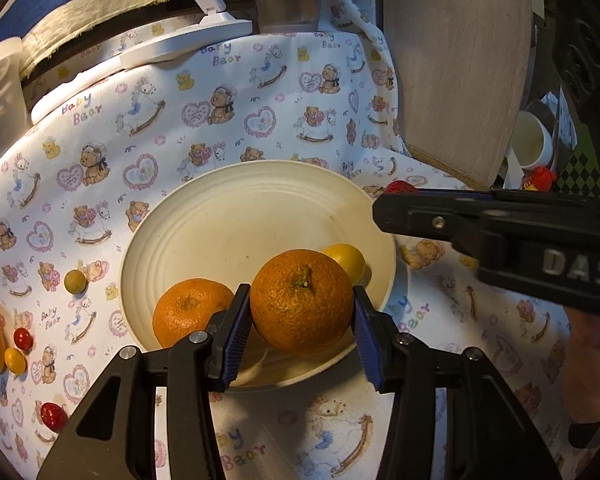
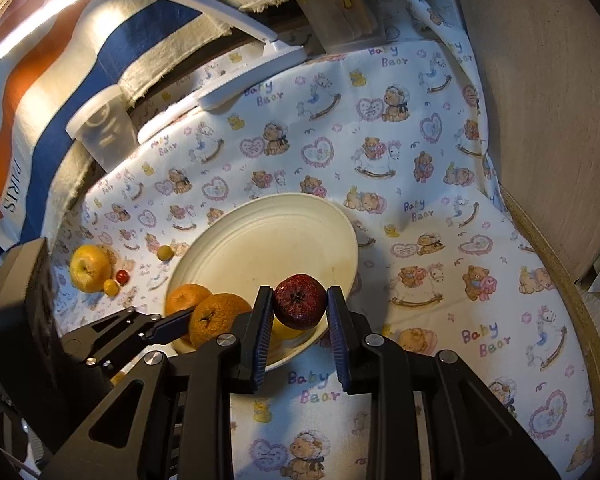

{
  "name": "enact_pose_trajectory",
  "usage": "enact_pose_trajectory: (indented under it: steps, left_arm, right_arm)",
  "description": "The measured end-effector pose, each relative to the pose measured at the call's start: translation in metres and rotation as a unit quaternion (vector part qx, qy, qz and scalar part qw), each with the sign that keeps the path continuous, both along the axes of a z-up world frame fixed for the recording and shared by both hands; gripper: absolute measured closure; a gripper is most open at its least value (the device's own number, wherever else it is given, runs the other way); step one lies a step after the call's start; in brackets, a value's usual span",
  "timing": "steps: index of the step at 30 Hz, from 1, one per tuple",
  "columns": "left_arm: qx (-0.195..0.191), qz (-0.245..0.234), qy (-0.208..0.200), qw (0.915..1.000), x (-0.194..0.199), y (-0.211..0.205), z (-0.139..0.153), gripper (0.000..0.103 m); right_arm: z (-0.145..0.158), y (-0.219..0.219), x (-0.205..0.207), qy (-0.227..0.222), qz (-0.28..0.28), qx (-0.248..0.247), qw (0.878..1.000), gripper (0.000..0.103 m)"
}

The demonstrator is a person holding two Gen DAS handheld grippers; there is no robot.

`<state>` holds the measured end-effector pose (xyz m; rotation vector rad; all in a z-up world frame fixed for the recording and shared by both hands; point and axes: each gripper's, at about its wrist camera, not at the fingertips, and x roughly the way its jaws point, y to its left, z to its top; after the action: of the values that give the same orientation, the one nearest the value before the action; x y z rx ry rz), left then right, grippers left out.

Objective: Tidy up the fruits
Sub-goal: 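Open the left tool to drop the orange while the right tool releases the red fruit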

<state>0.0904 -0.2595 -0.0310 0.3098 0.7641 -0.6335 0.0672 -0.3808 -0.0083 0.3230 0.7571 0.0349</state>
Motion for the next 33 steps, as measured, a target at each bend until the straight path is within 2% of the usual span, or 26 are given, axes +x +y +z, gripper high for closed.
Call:
enact_pose_trajectory:
  steps: [7,11,15,20,29,30,33]
  left_arm:
    - [-0.005,0.004,0.001,1.0,-0.001,0.003,0.002,0.055]
    - [-0.008,0.001,-0.014,0.9999,-0.011,0.006,0.009,0.039]
    - [-0.007,0.001,-0.036,0.9993,-0.02,0.017,0.02,0.039]
    - [-0.029,0.031,-0.043,0.9982,-0.022,0.052,0.034,0.037]
    - [-0.069,0.098,-0.1,0.9878,-0.032,0.12,0.059,0.012]
    - [-0.073,0.105,-0.103,0.9864,-0.032,0.126,0.06,0.011]
    - [-0.081,0.129,-0.108,0.9824,-0.03,0.142,0.063,0.011]
  right_arm:
    - [-0.009,-0.004,0.007,0.014,-0.008,-0.003,1.0,0.075]
    - [-0.01,-0.005,0.008,0.015,-0.01,0.002,1.0,0.075]
    - [-0.009,-0.005,0.007,0.011,-0.005,0.008,1.0,0.075]
    - [-0.01,0.0,0.008,0.012,-0.001,-0.005,1.0,0.075]
    - [-0.013,0.001,0.01,0.018,0.002,0.0,1.0,0.075]
    - [-0.013,0.001,0.01,0.017,0.003,0.001,1.0,0.073]
    - [-0.011,0.001,0.008,0.008,-0.002,-0.003,1.0,0.051]
